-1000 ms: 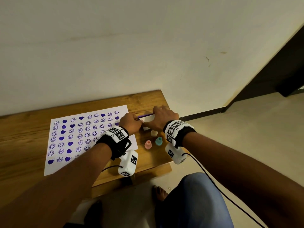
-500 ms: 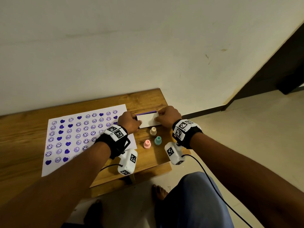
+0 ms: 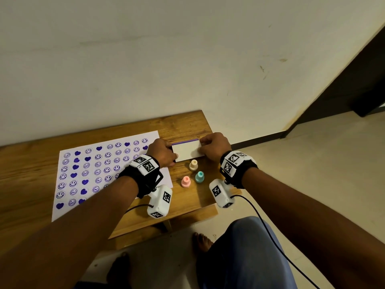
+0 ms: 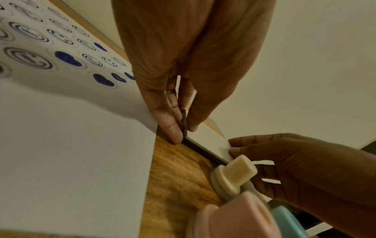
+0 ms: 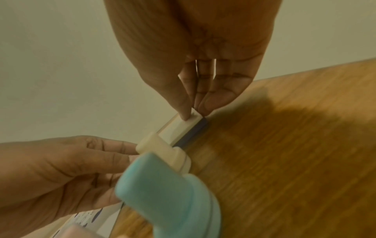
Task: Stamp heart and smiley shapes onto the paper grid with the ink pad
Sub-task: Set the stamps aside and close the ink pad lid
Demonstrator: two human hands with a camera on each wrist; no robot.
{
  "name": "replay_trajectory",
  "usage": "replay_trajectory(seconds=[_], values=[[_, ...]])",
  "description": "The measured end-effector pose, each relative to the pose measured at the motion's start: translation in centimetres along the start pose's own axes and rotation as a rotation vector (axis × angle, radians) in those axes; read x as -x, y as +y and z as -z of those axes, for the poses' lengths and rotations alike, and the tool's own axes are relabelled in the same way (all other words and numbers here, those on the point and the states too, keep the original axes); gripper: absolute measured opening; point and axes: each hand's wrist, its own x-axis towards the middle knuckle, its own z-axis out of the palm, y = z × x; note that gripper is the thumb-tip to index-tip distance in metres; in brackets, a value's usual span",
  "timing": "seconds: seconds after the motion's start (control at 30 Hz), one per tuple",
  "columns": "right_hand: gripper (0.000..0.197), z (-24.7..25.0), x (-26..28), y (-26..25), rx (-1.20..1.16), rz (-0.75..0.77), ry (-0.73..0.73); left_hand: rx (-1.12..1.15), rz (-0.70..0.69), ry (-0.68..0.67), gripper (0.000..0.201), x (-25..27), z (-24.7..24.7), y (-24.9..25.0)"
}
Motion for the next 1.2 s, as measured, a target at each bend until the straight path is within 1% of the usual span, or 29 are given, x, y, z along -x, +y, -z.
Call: replay_trajectory(seconds=[0.07,0.13,0.2,0.23,0.27,0.33,0.47,0.57,0.7,0.77,0.9,1.03,1.2], values=[[0.036,0.1,-0.1,-0.1,0.006,-0.003,-0.001,0.007,0.009,0.0,0.033,0.1,0.2,0.2],[0.032,0.2,-0.1,-0.2,0.001,-0.007,-0.004,0.028,0.014,-0.001,0.04,0.1,0.2,0.4],[0.02,0.2,-0.1,-0.1,-0.008,-0.018,0.0,0.071,0.023,-0.02,0.055,0.1,0.1,0.5],[0.011,0.3,-0.2,0.0,-0.019,-0.029,0.008,0.091,0.028,-0.028,0.059,0.1,0.1,0.6],[0.003,0.3,-0.2,0.0,-0.031,-0.034,0.015,0.097,0.029,-0.032,0.059,0.2,0.0,0.7],[0.008,0.1,-0.4,0.1,-0.056,-0.049,0.027,0.063,0.015,-0.039,0.054,0.1,0.0,0.8],[0.01,-0.1,-0.7,0.1,-0.087,-0.075,0.024,-0.049,-0.016,-0.03,0.051,-0.1,0.2,1.3],[0.009,-0.2,-1.0,0.2,-0.11,-0.084,0.019,-0.072,-0.026,-0.028,0.047,-0.4,0.2,1.6],[0.008,0.0,-1.2,0.1,-0.135,-0.091,0.005,-0.101,-0.032,-0.036,0.046,-0.7,0.3,1.9],[0.012,0.0,-1.4,0.2,-0.154,-0.098,-0.006,-0.12,-0.032,-0.044,0.046,-0.7,0.3,2.0],[0.012,0.1,-1.5,0.6,-0.209,-0.104,-0.005,-0.137,-0.036,-0.054,0.051,-0.8,0.4,1.9],[0.012,0.2,-1.5,1.0,-0.326,-0.138,-0.029,-0.275,-0.085,-0.037,0.063,-0.9,0.8,1.7],[0.01,-0.1,-1.7,1.1,-0.344,-0.14,-0.018,-0.275,-0.091,-0.058,0.072,-0.8,0.7,1.6]])
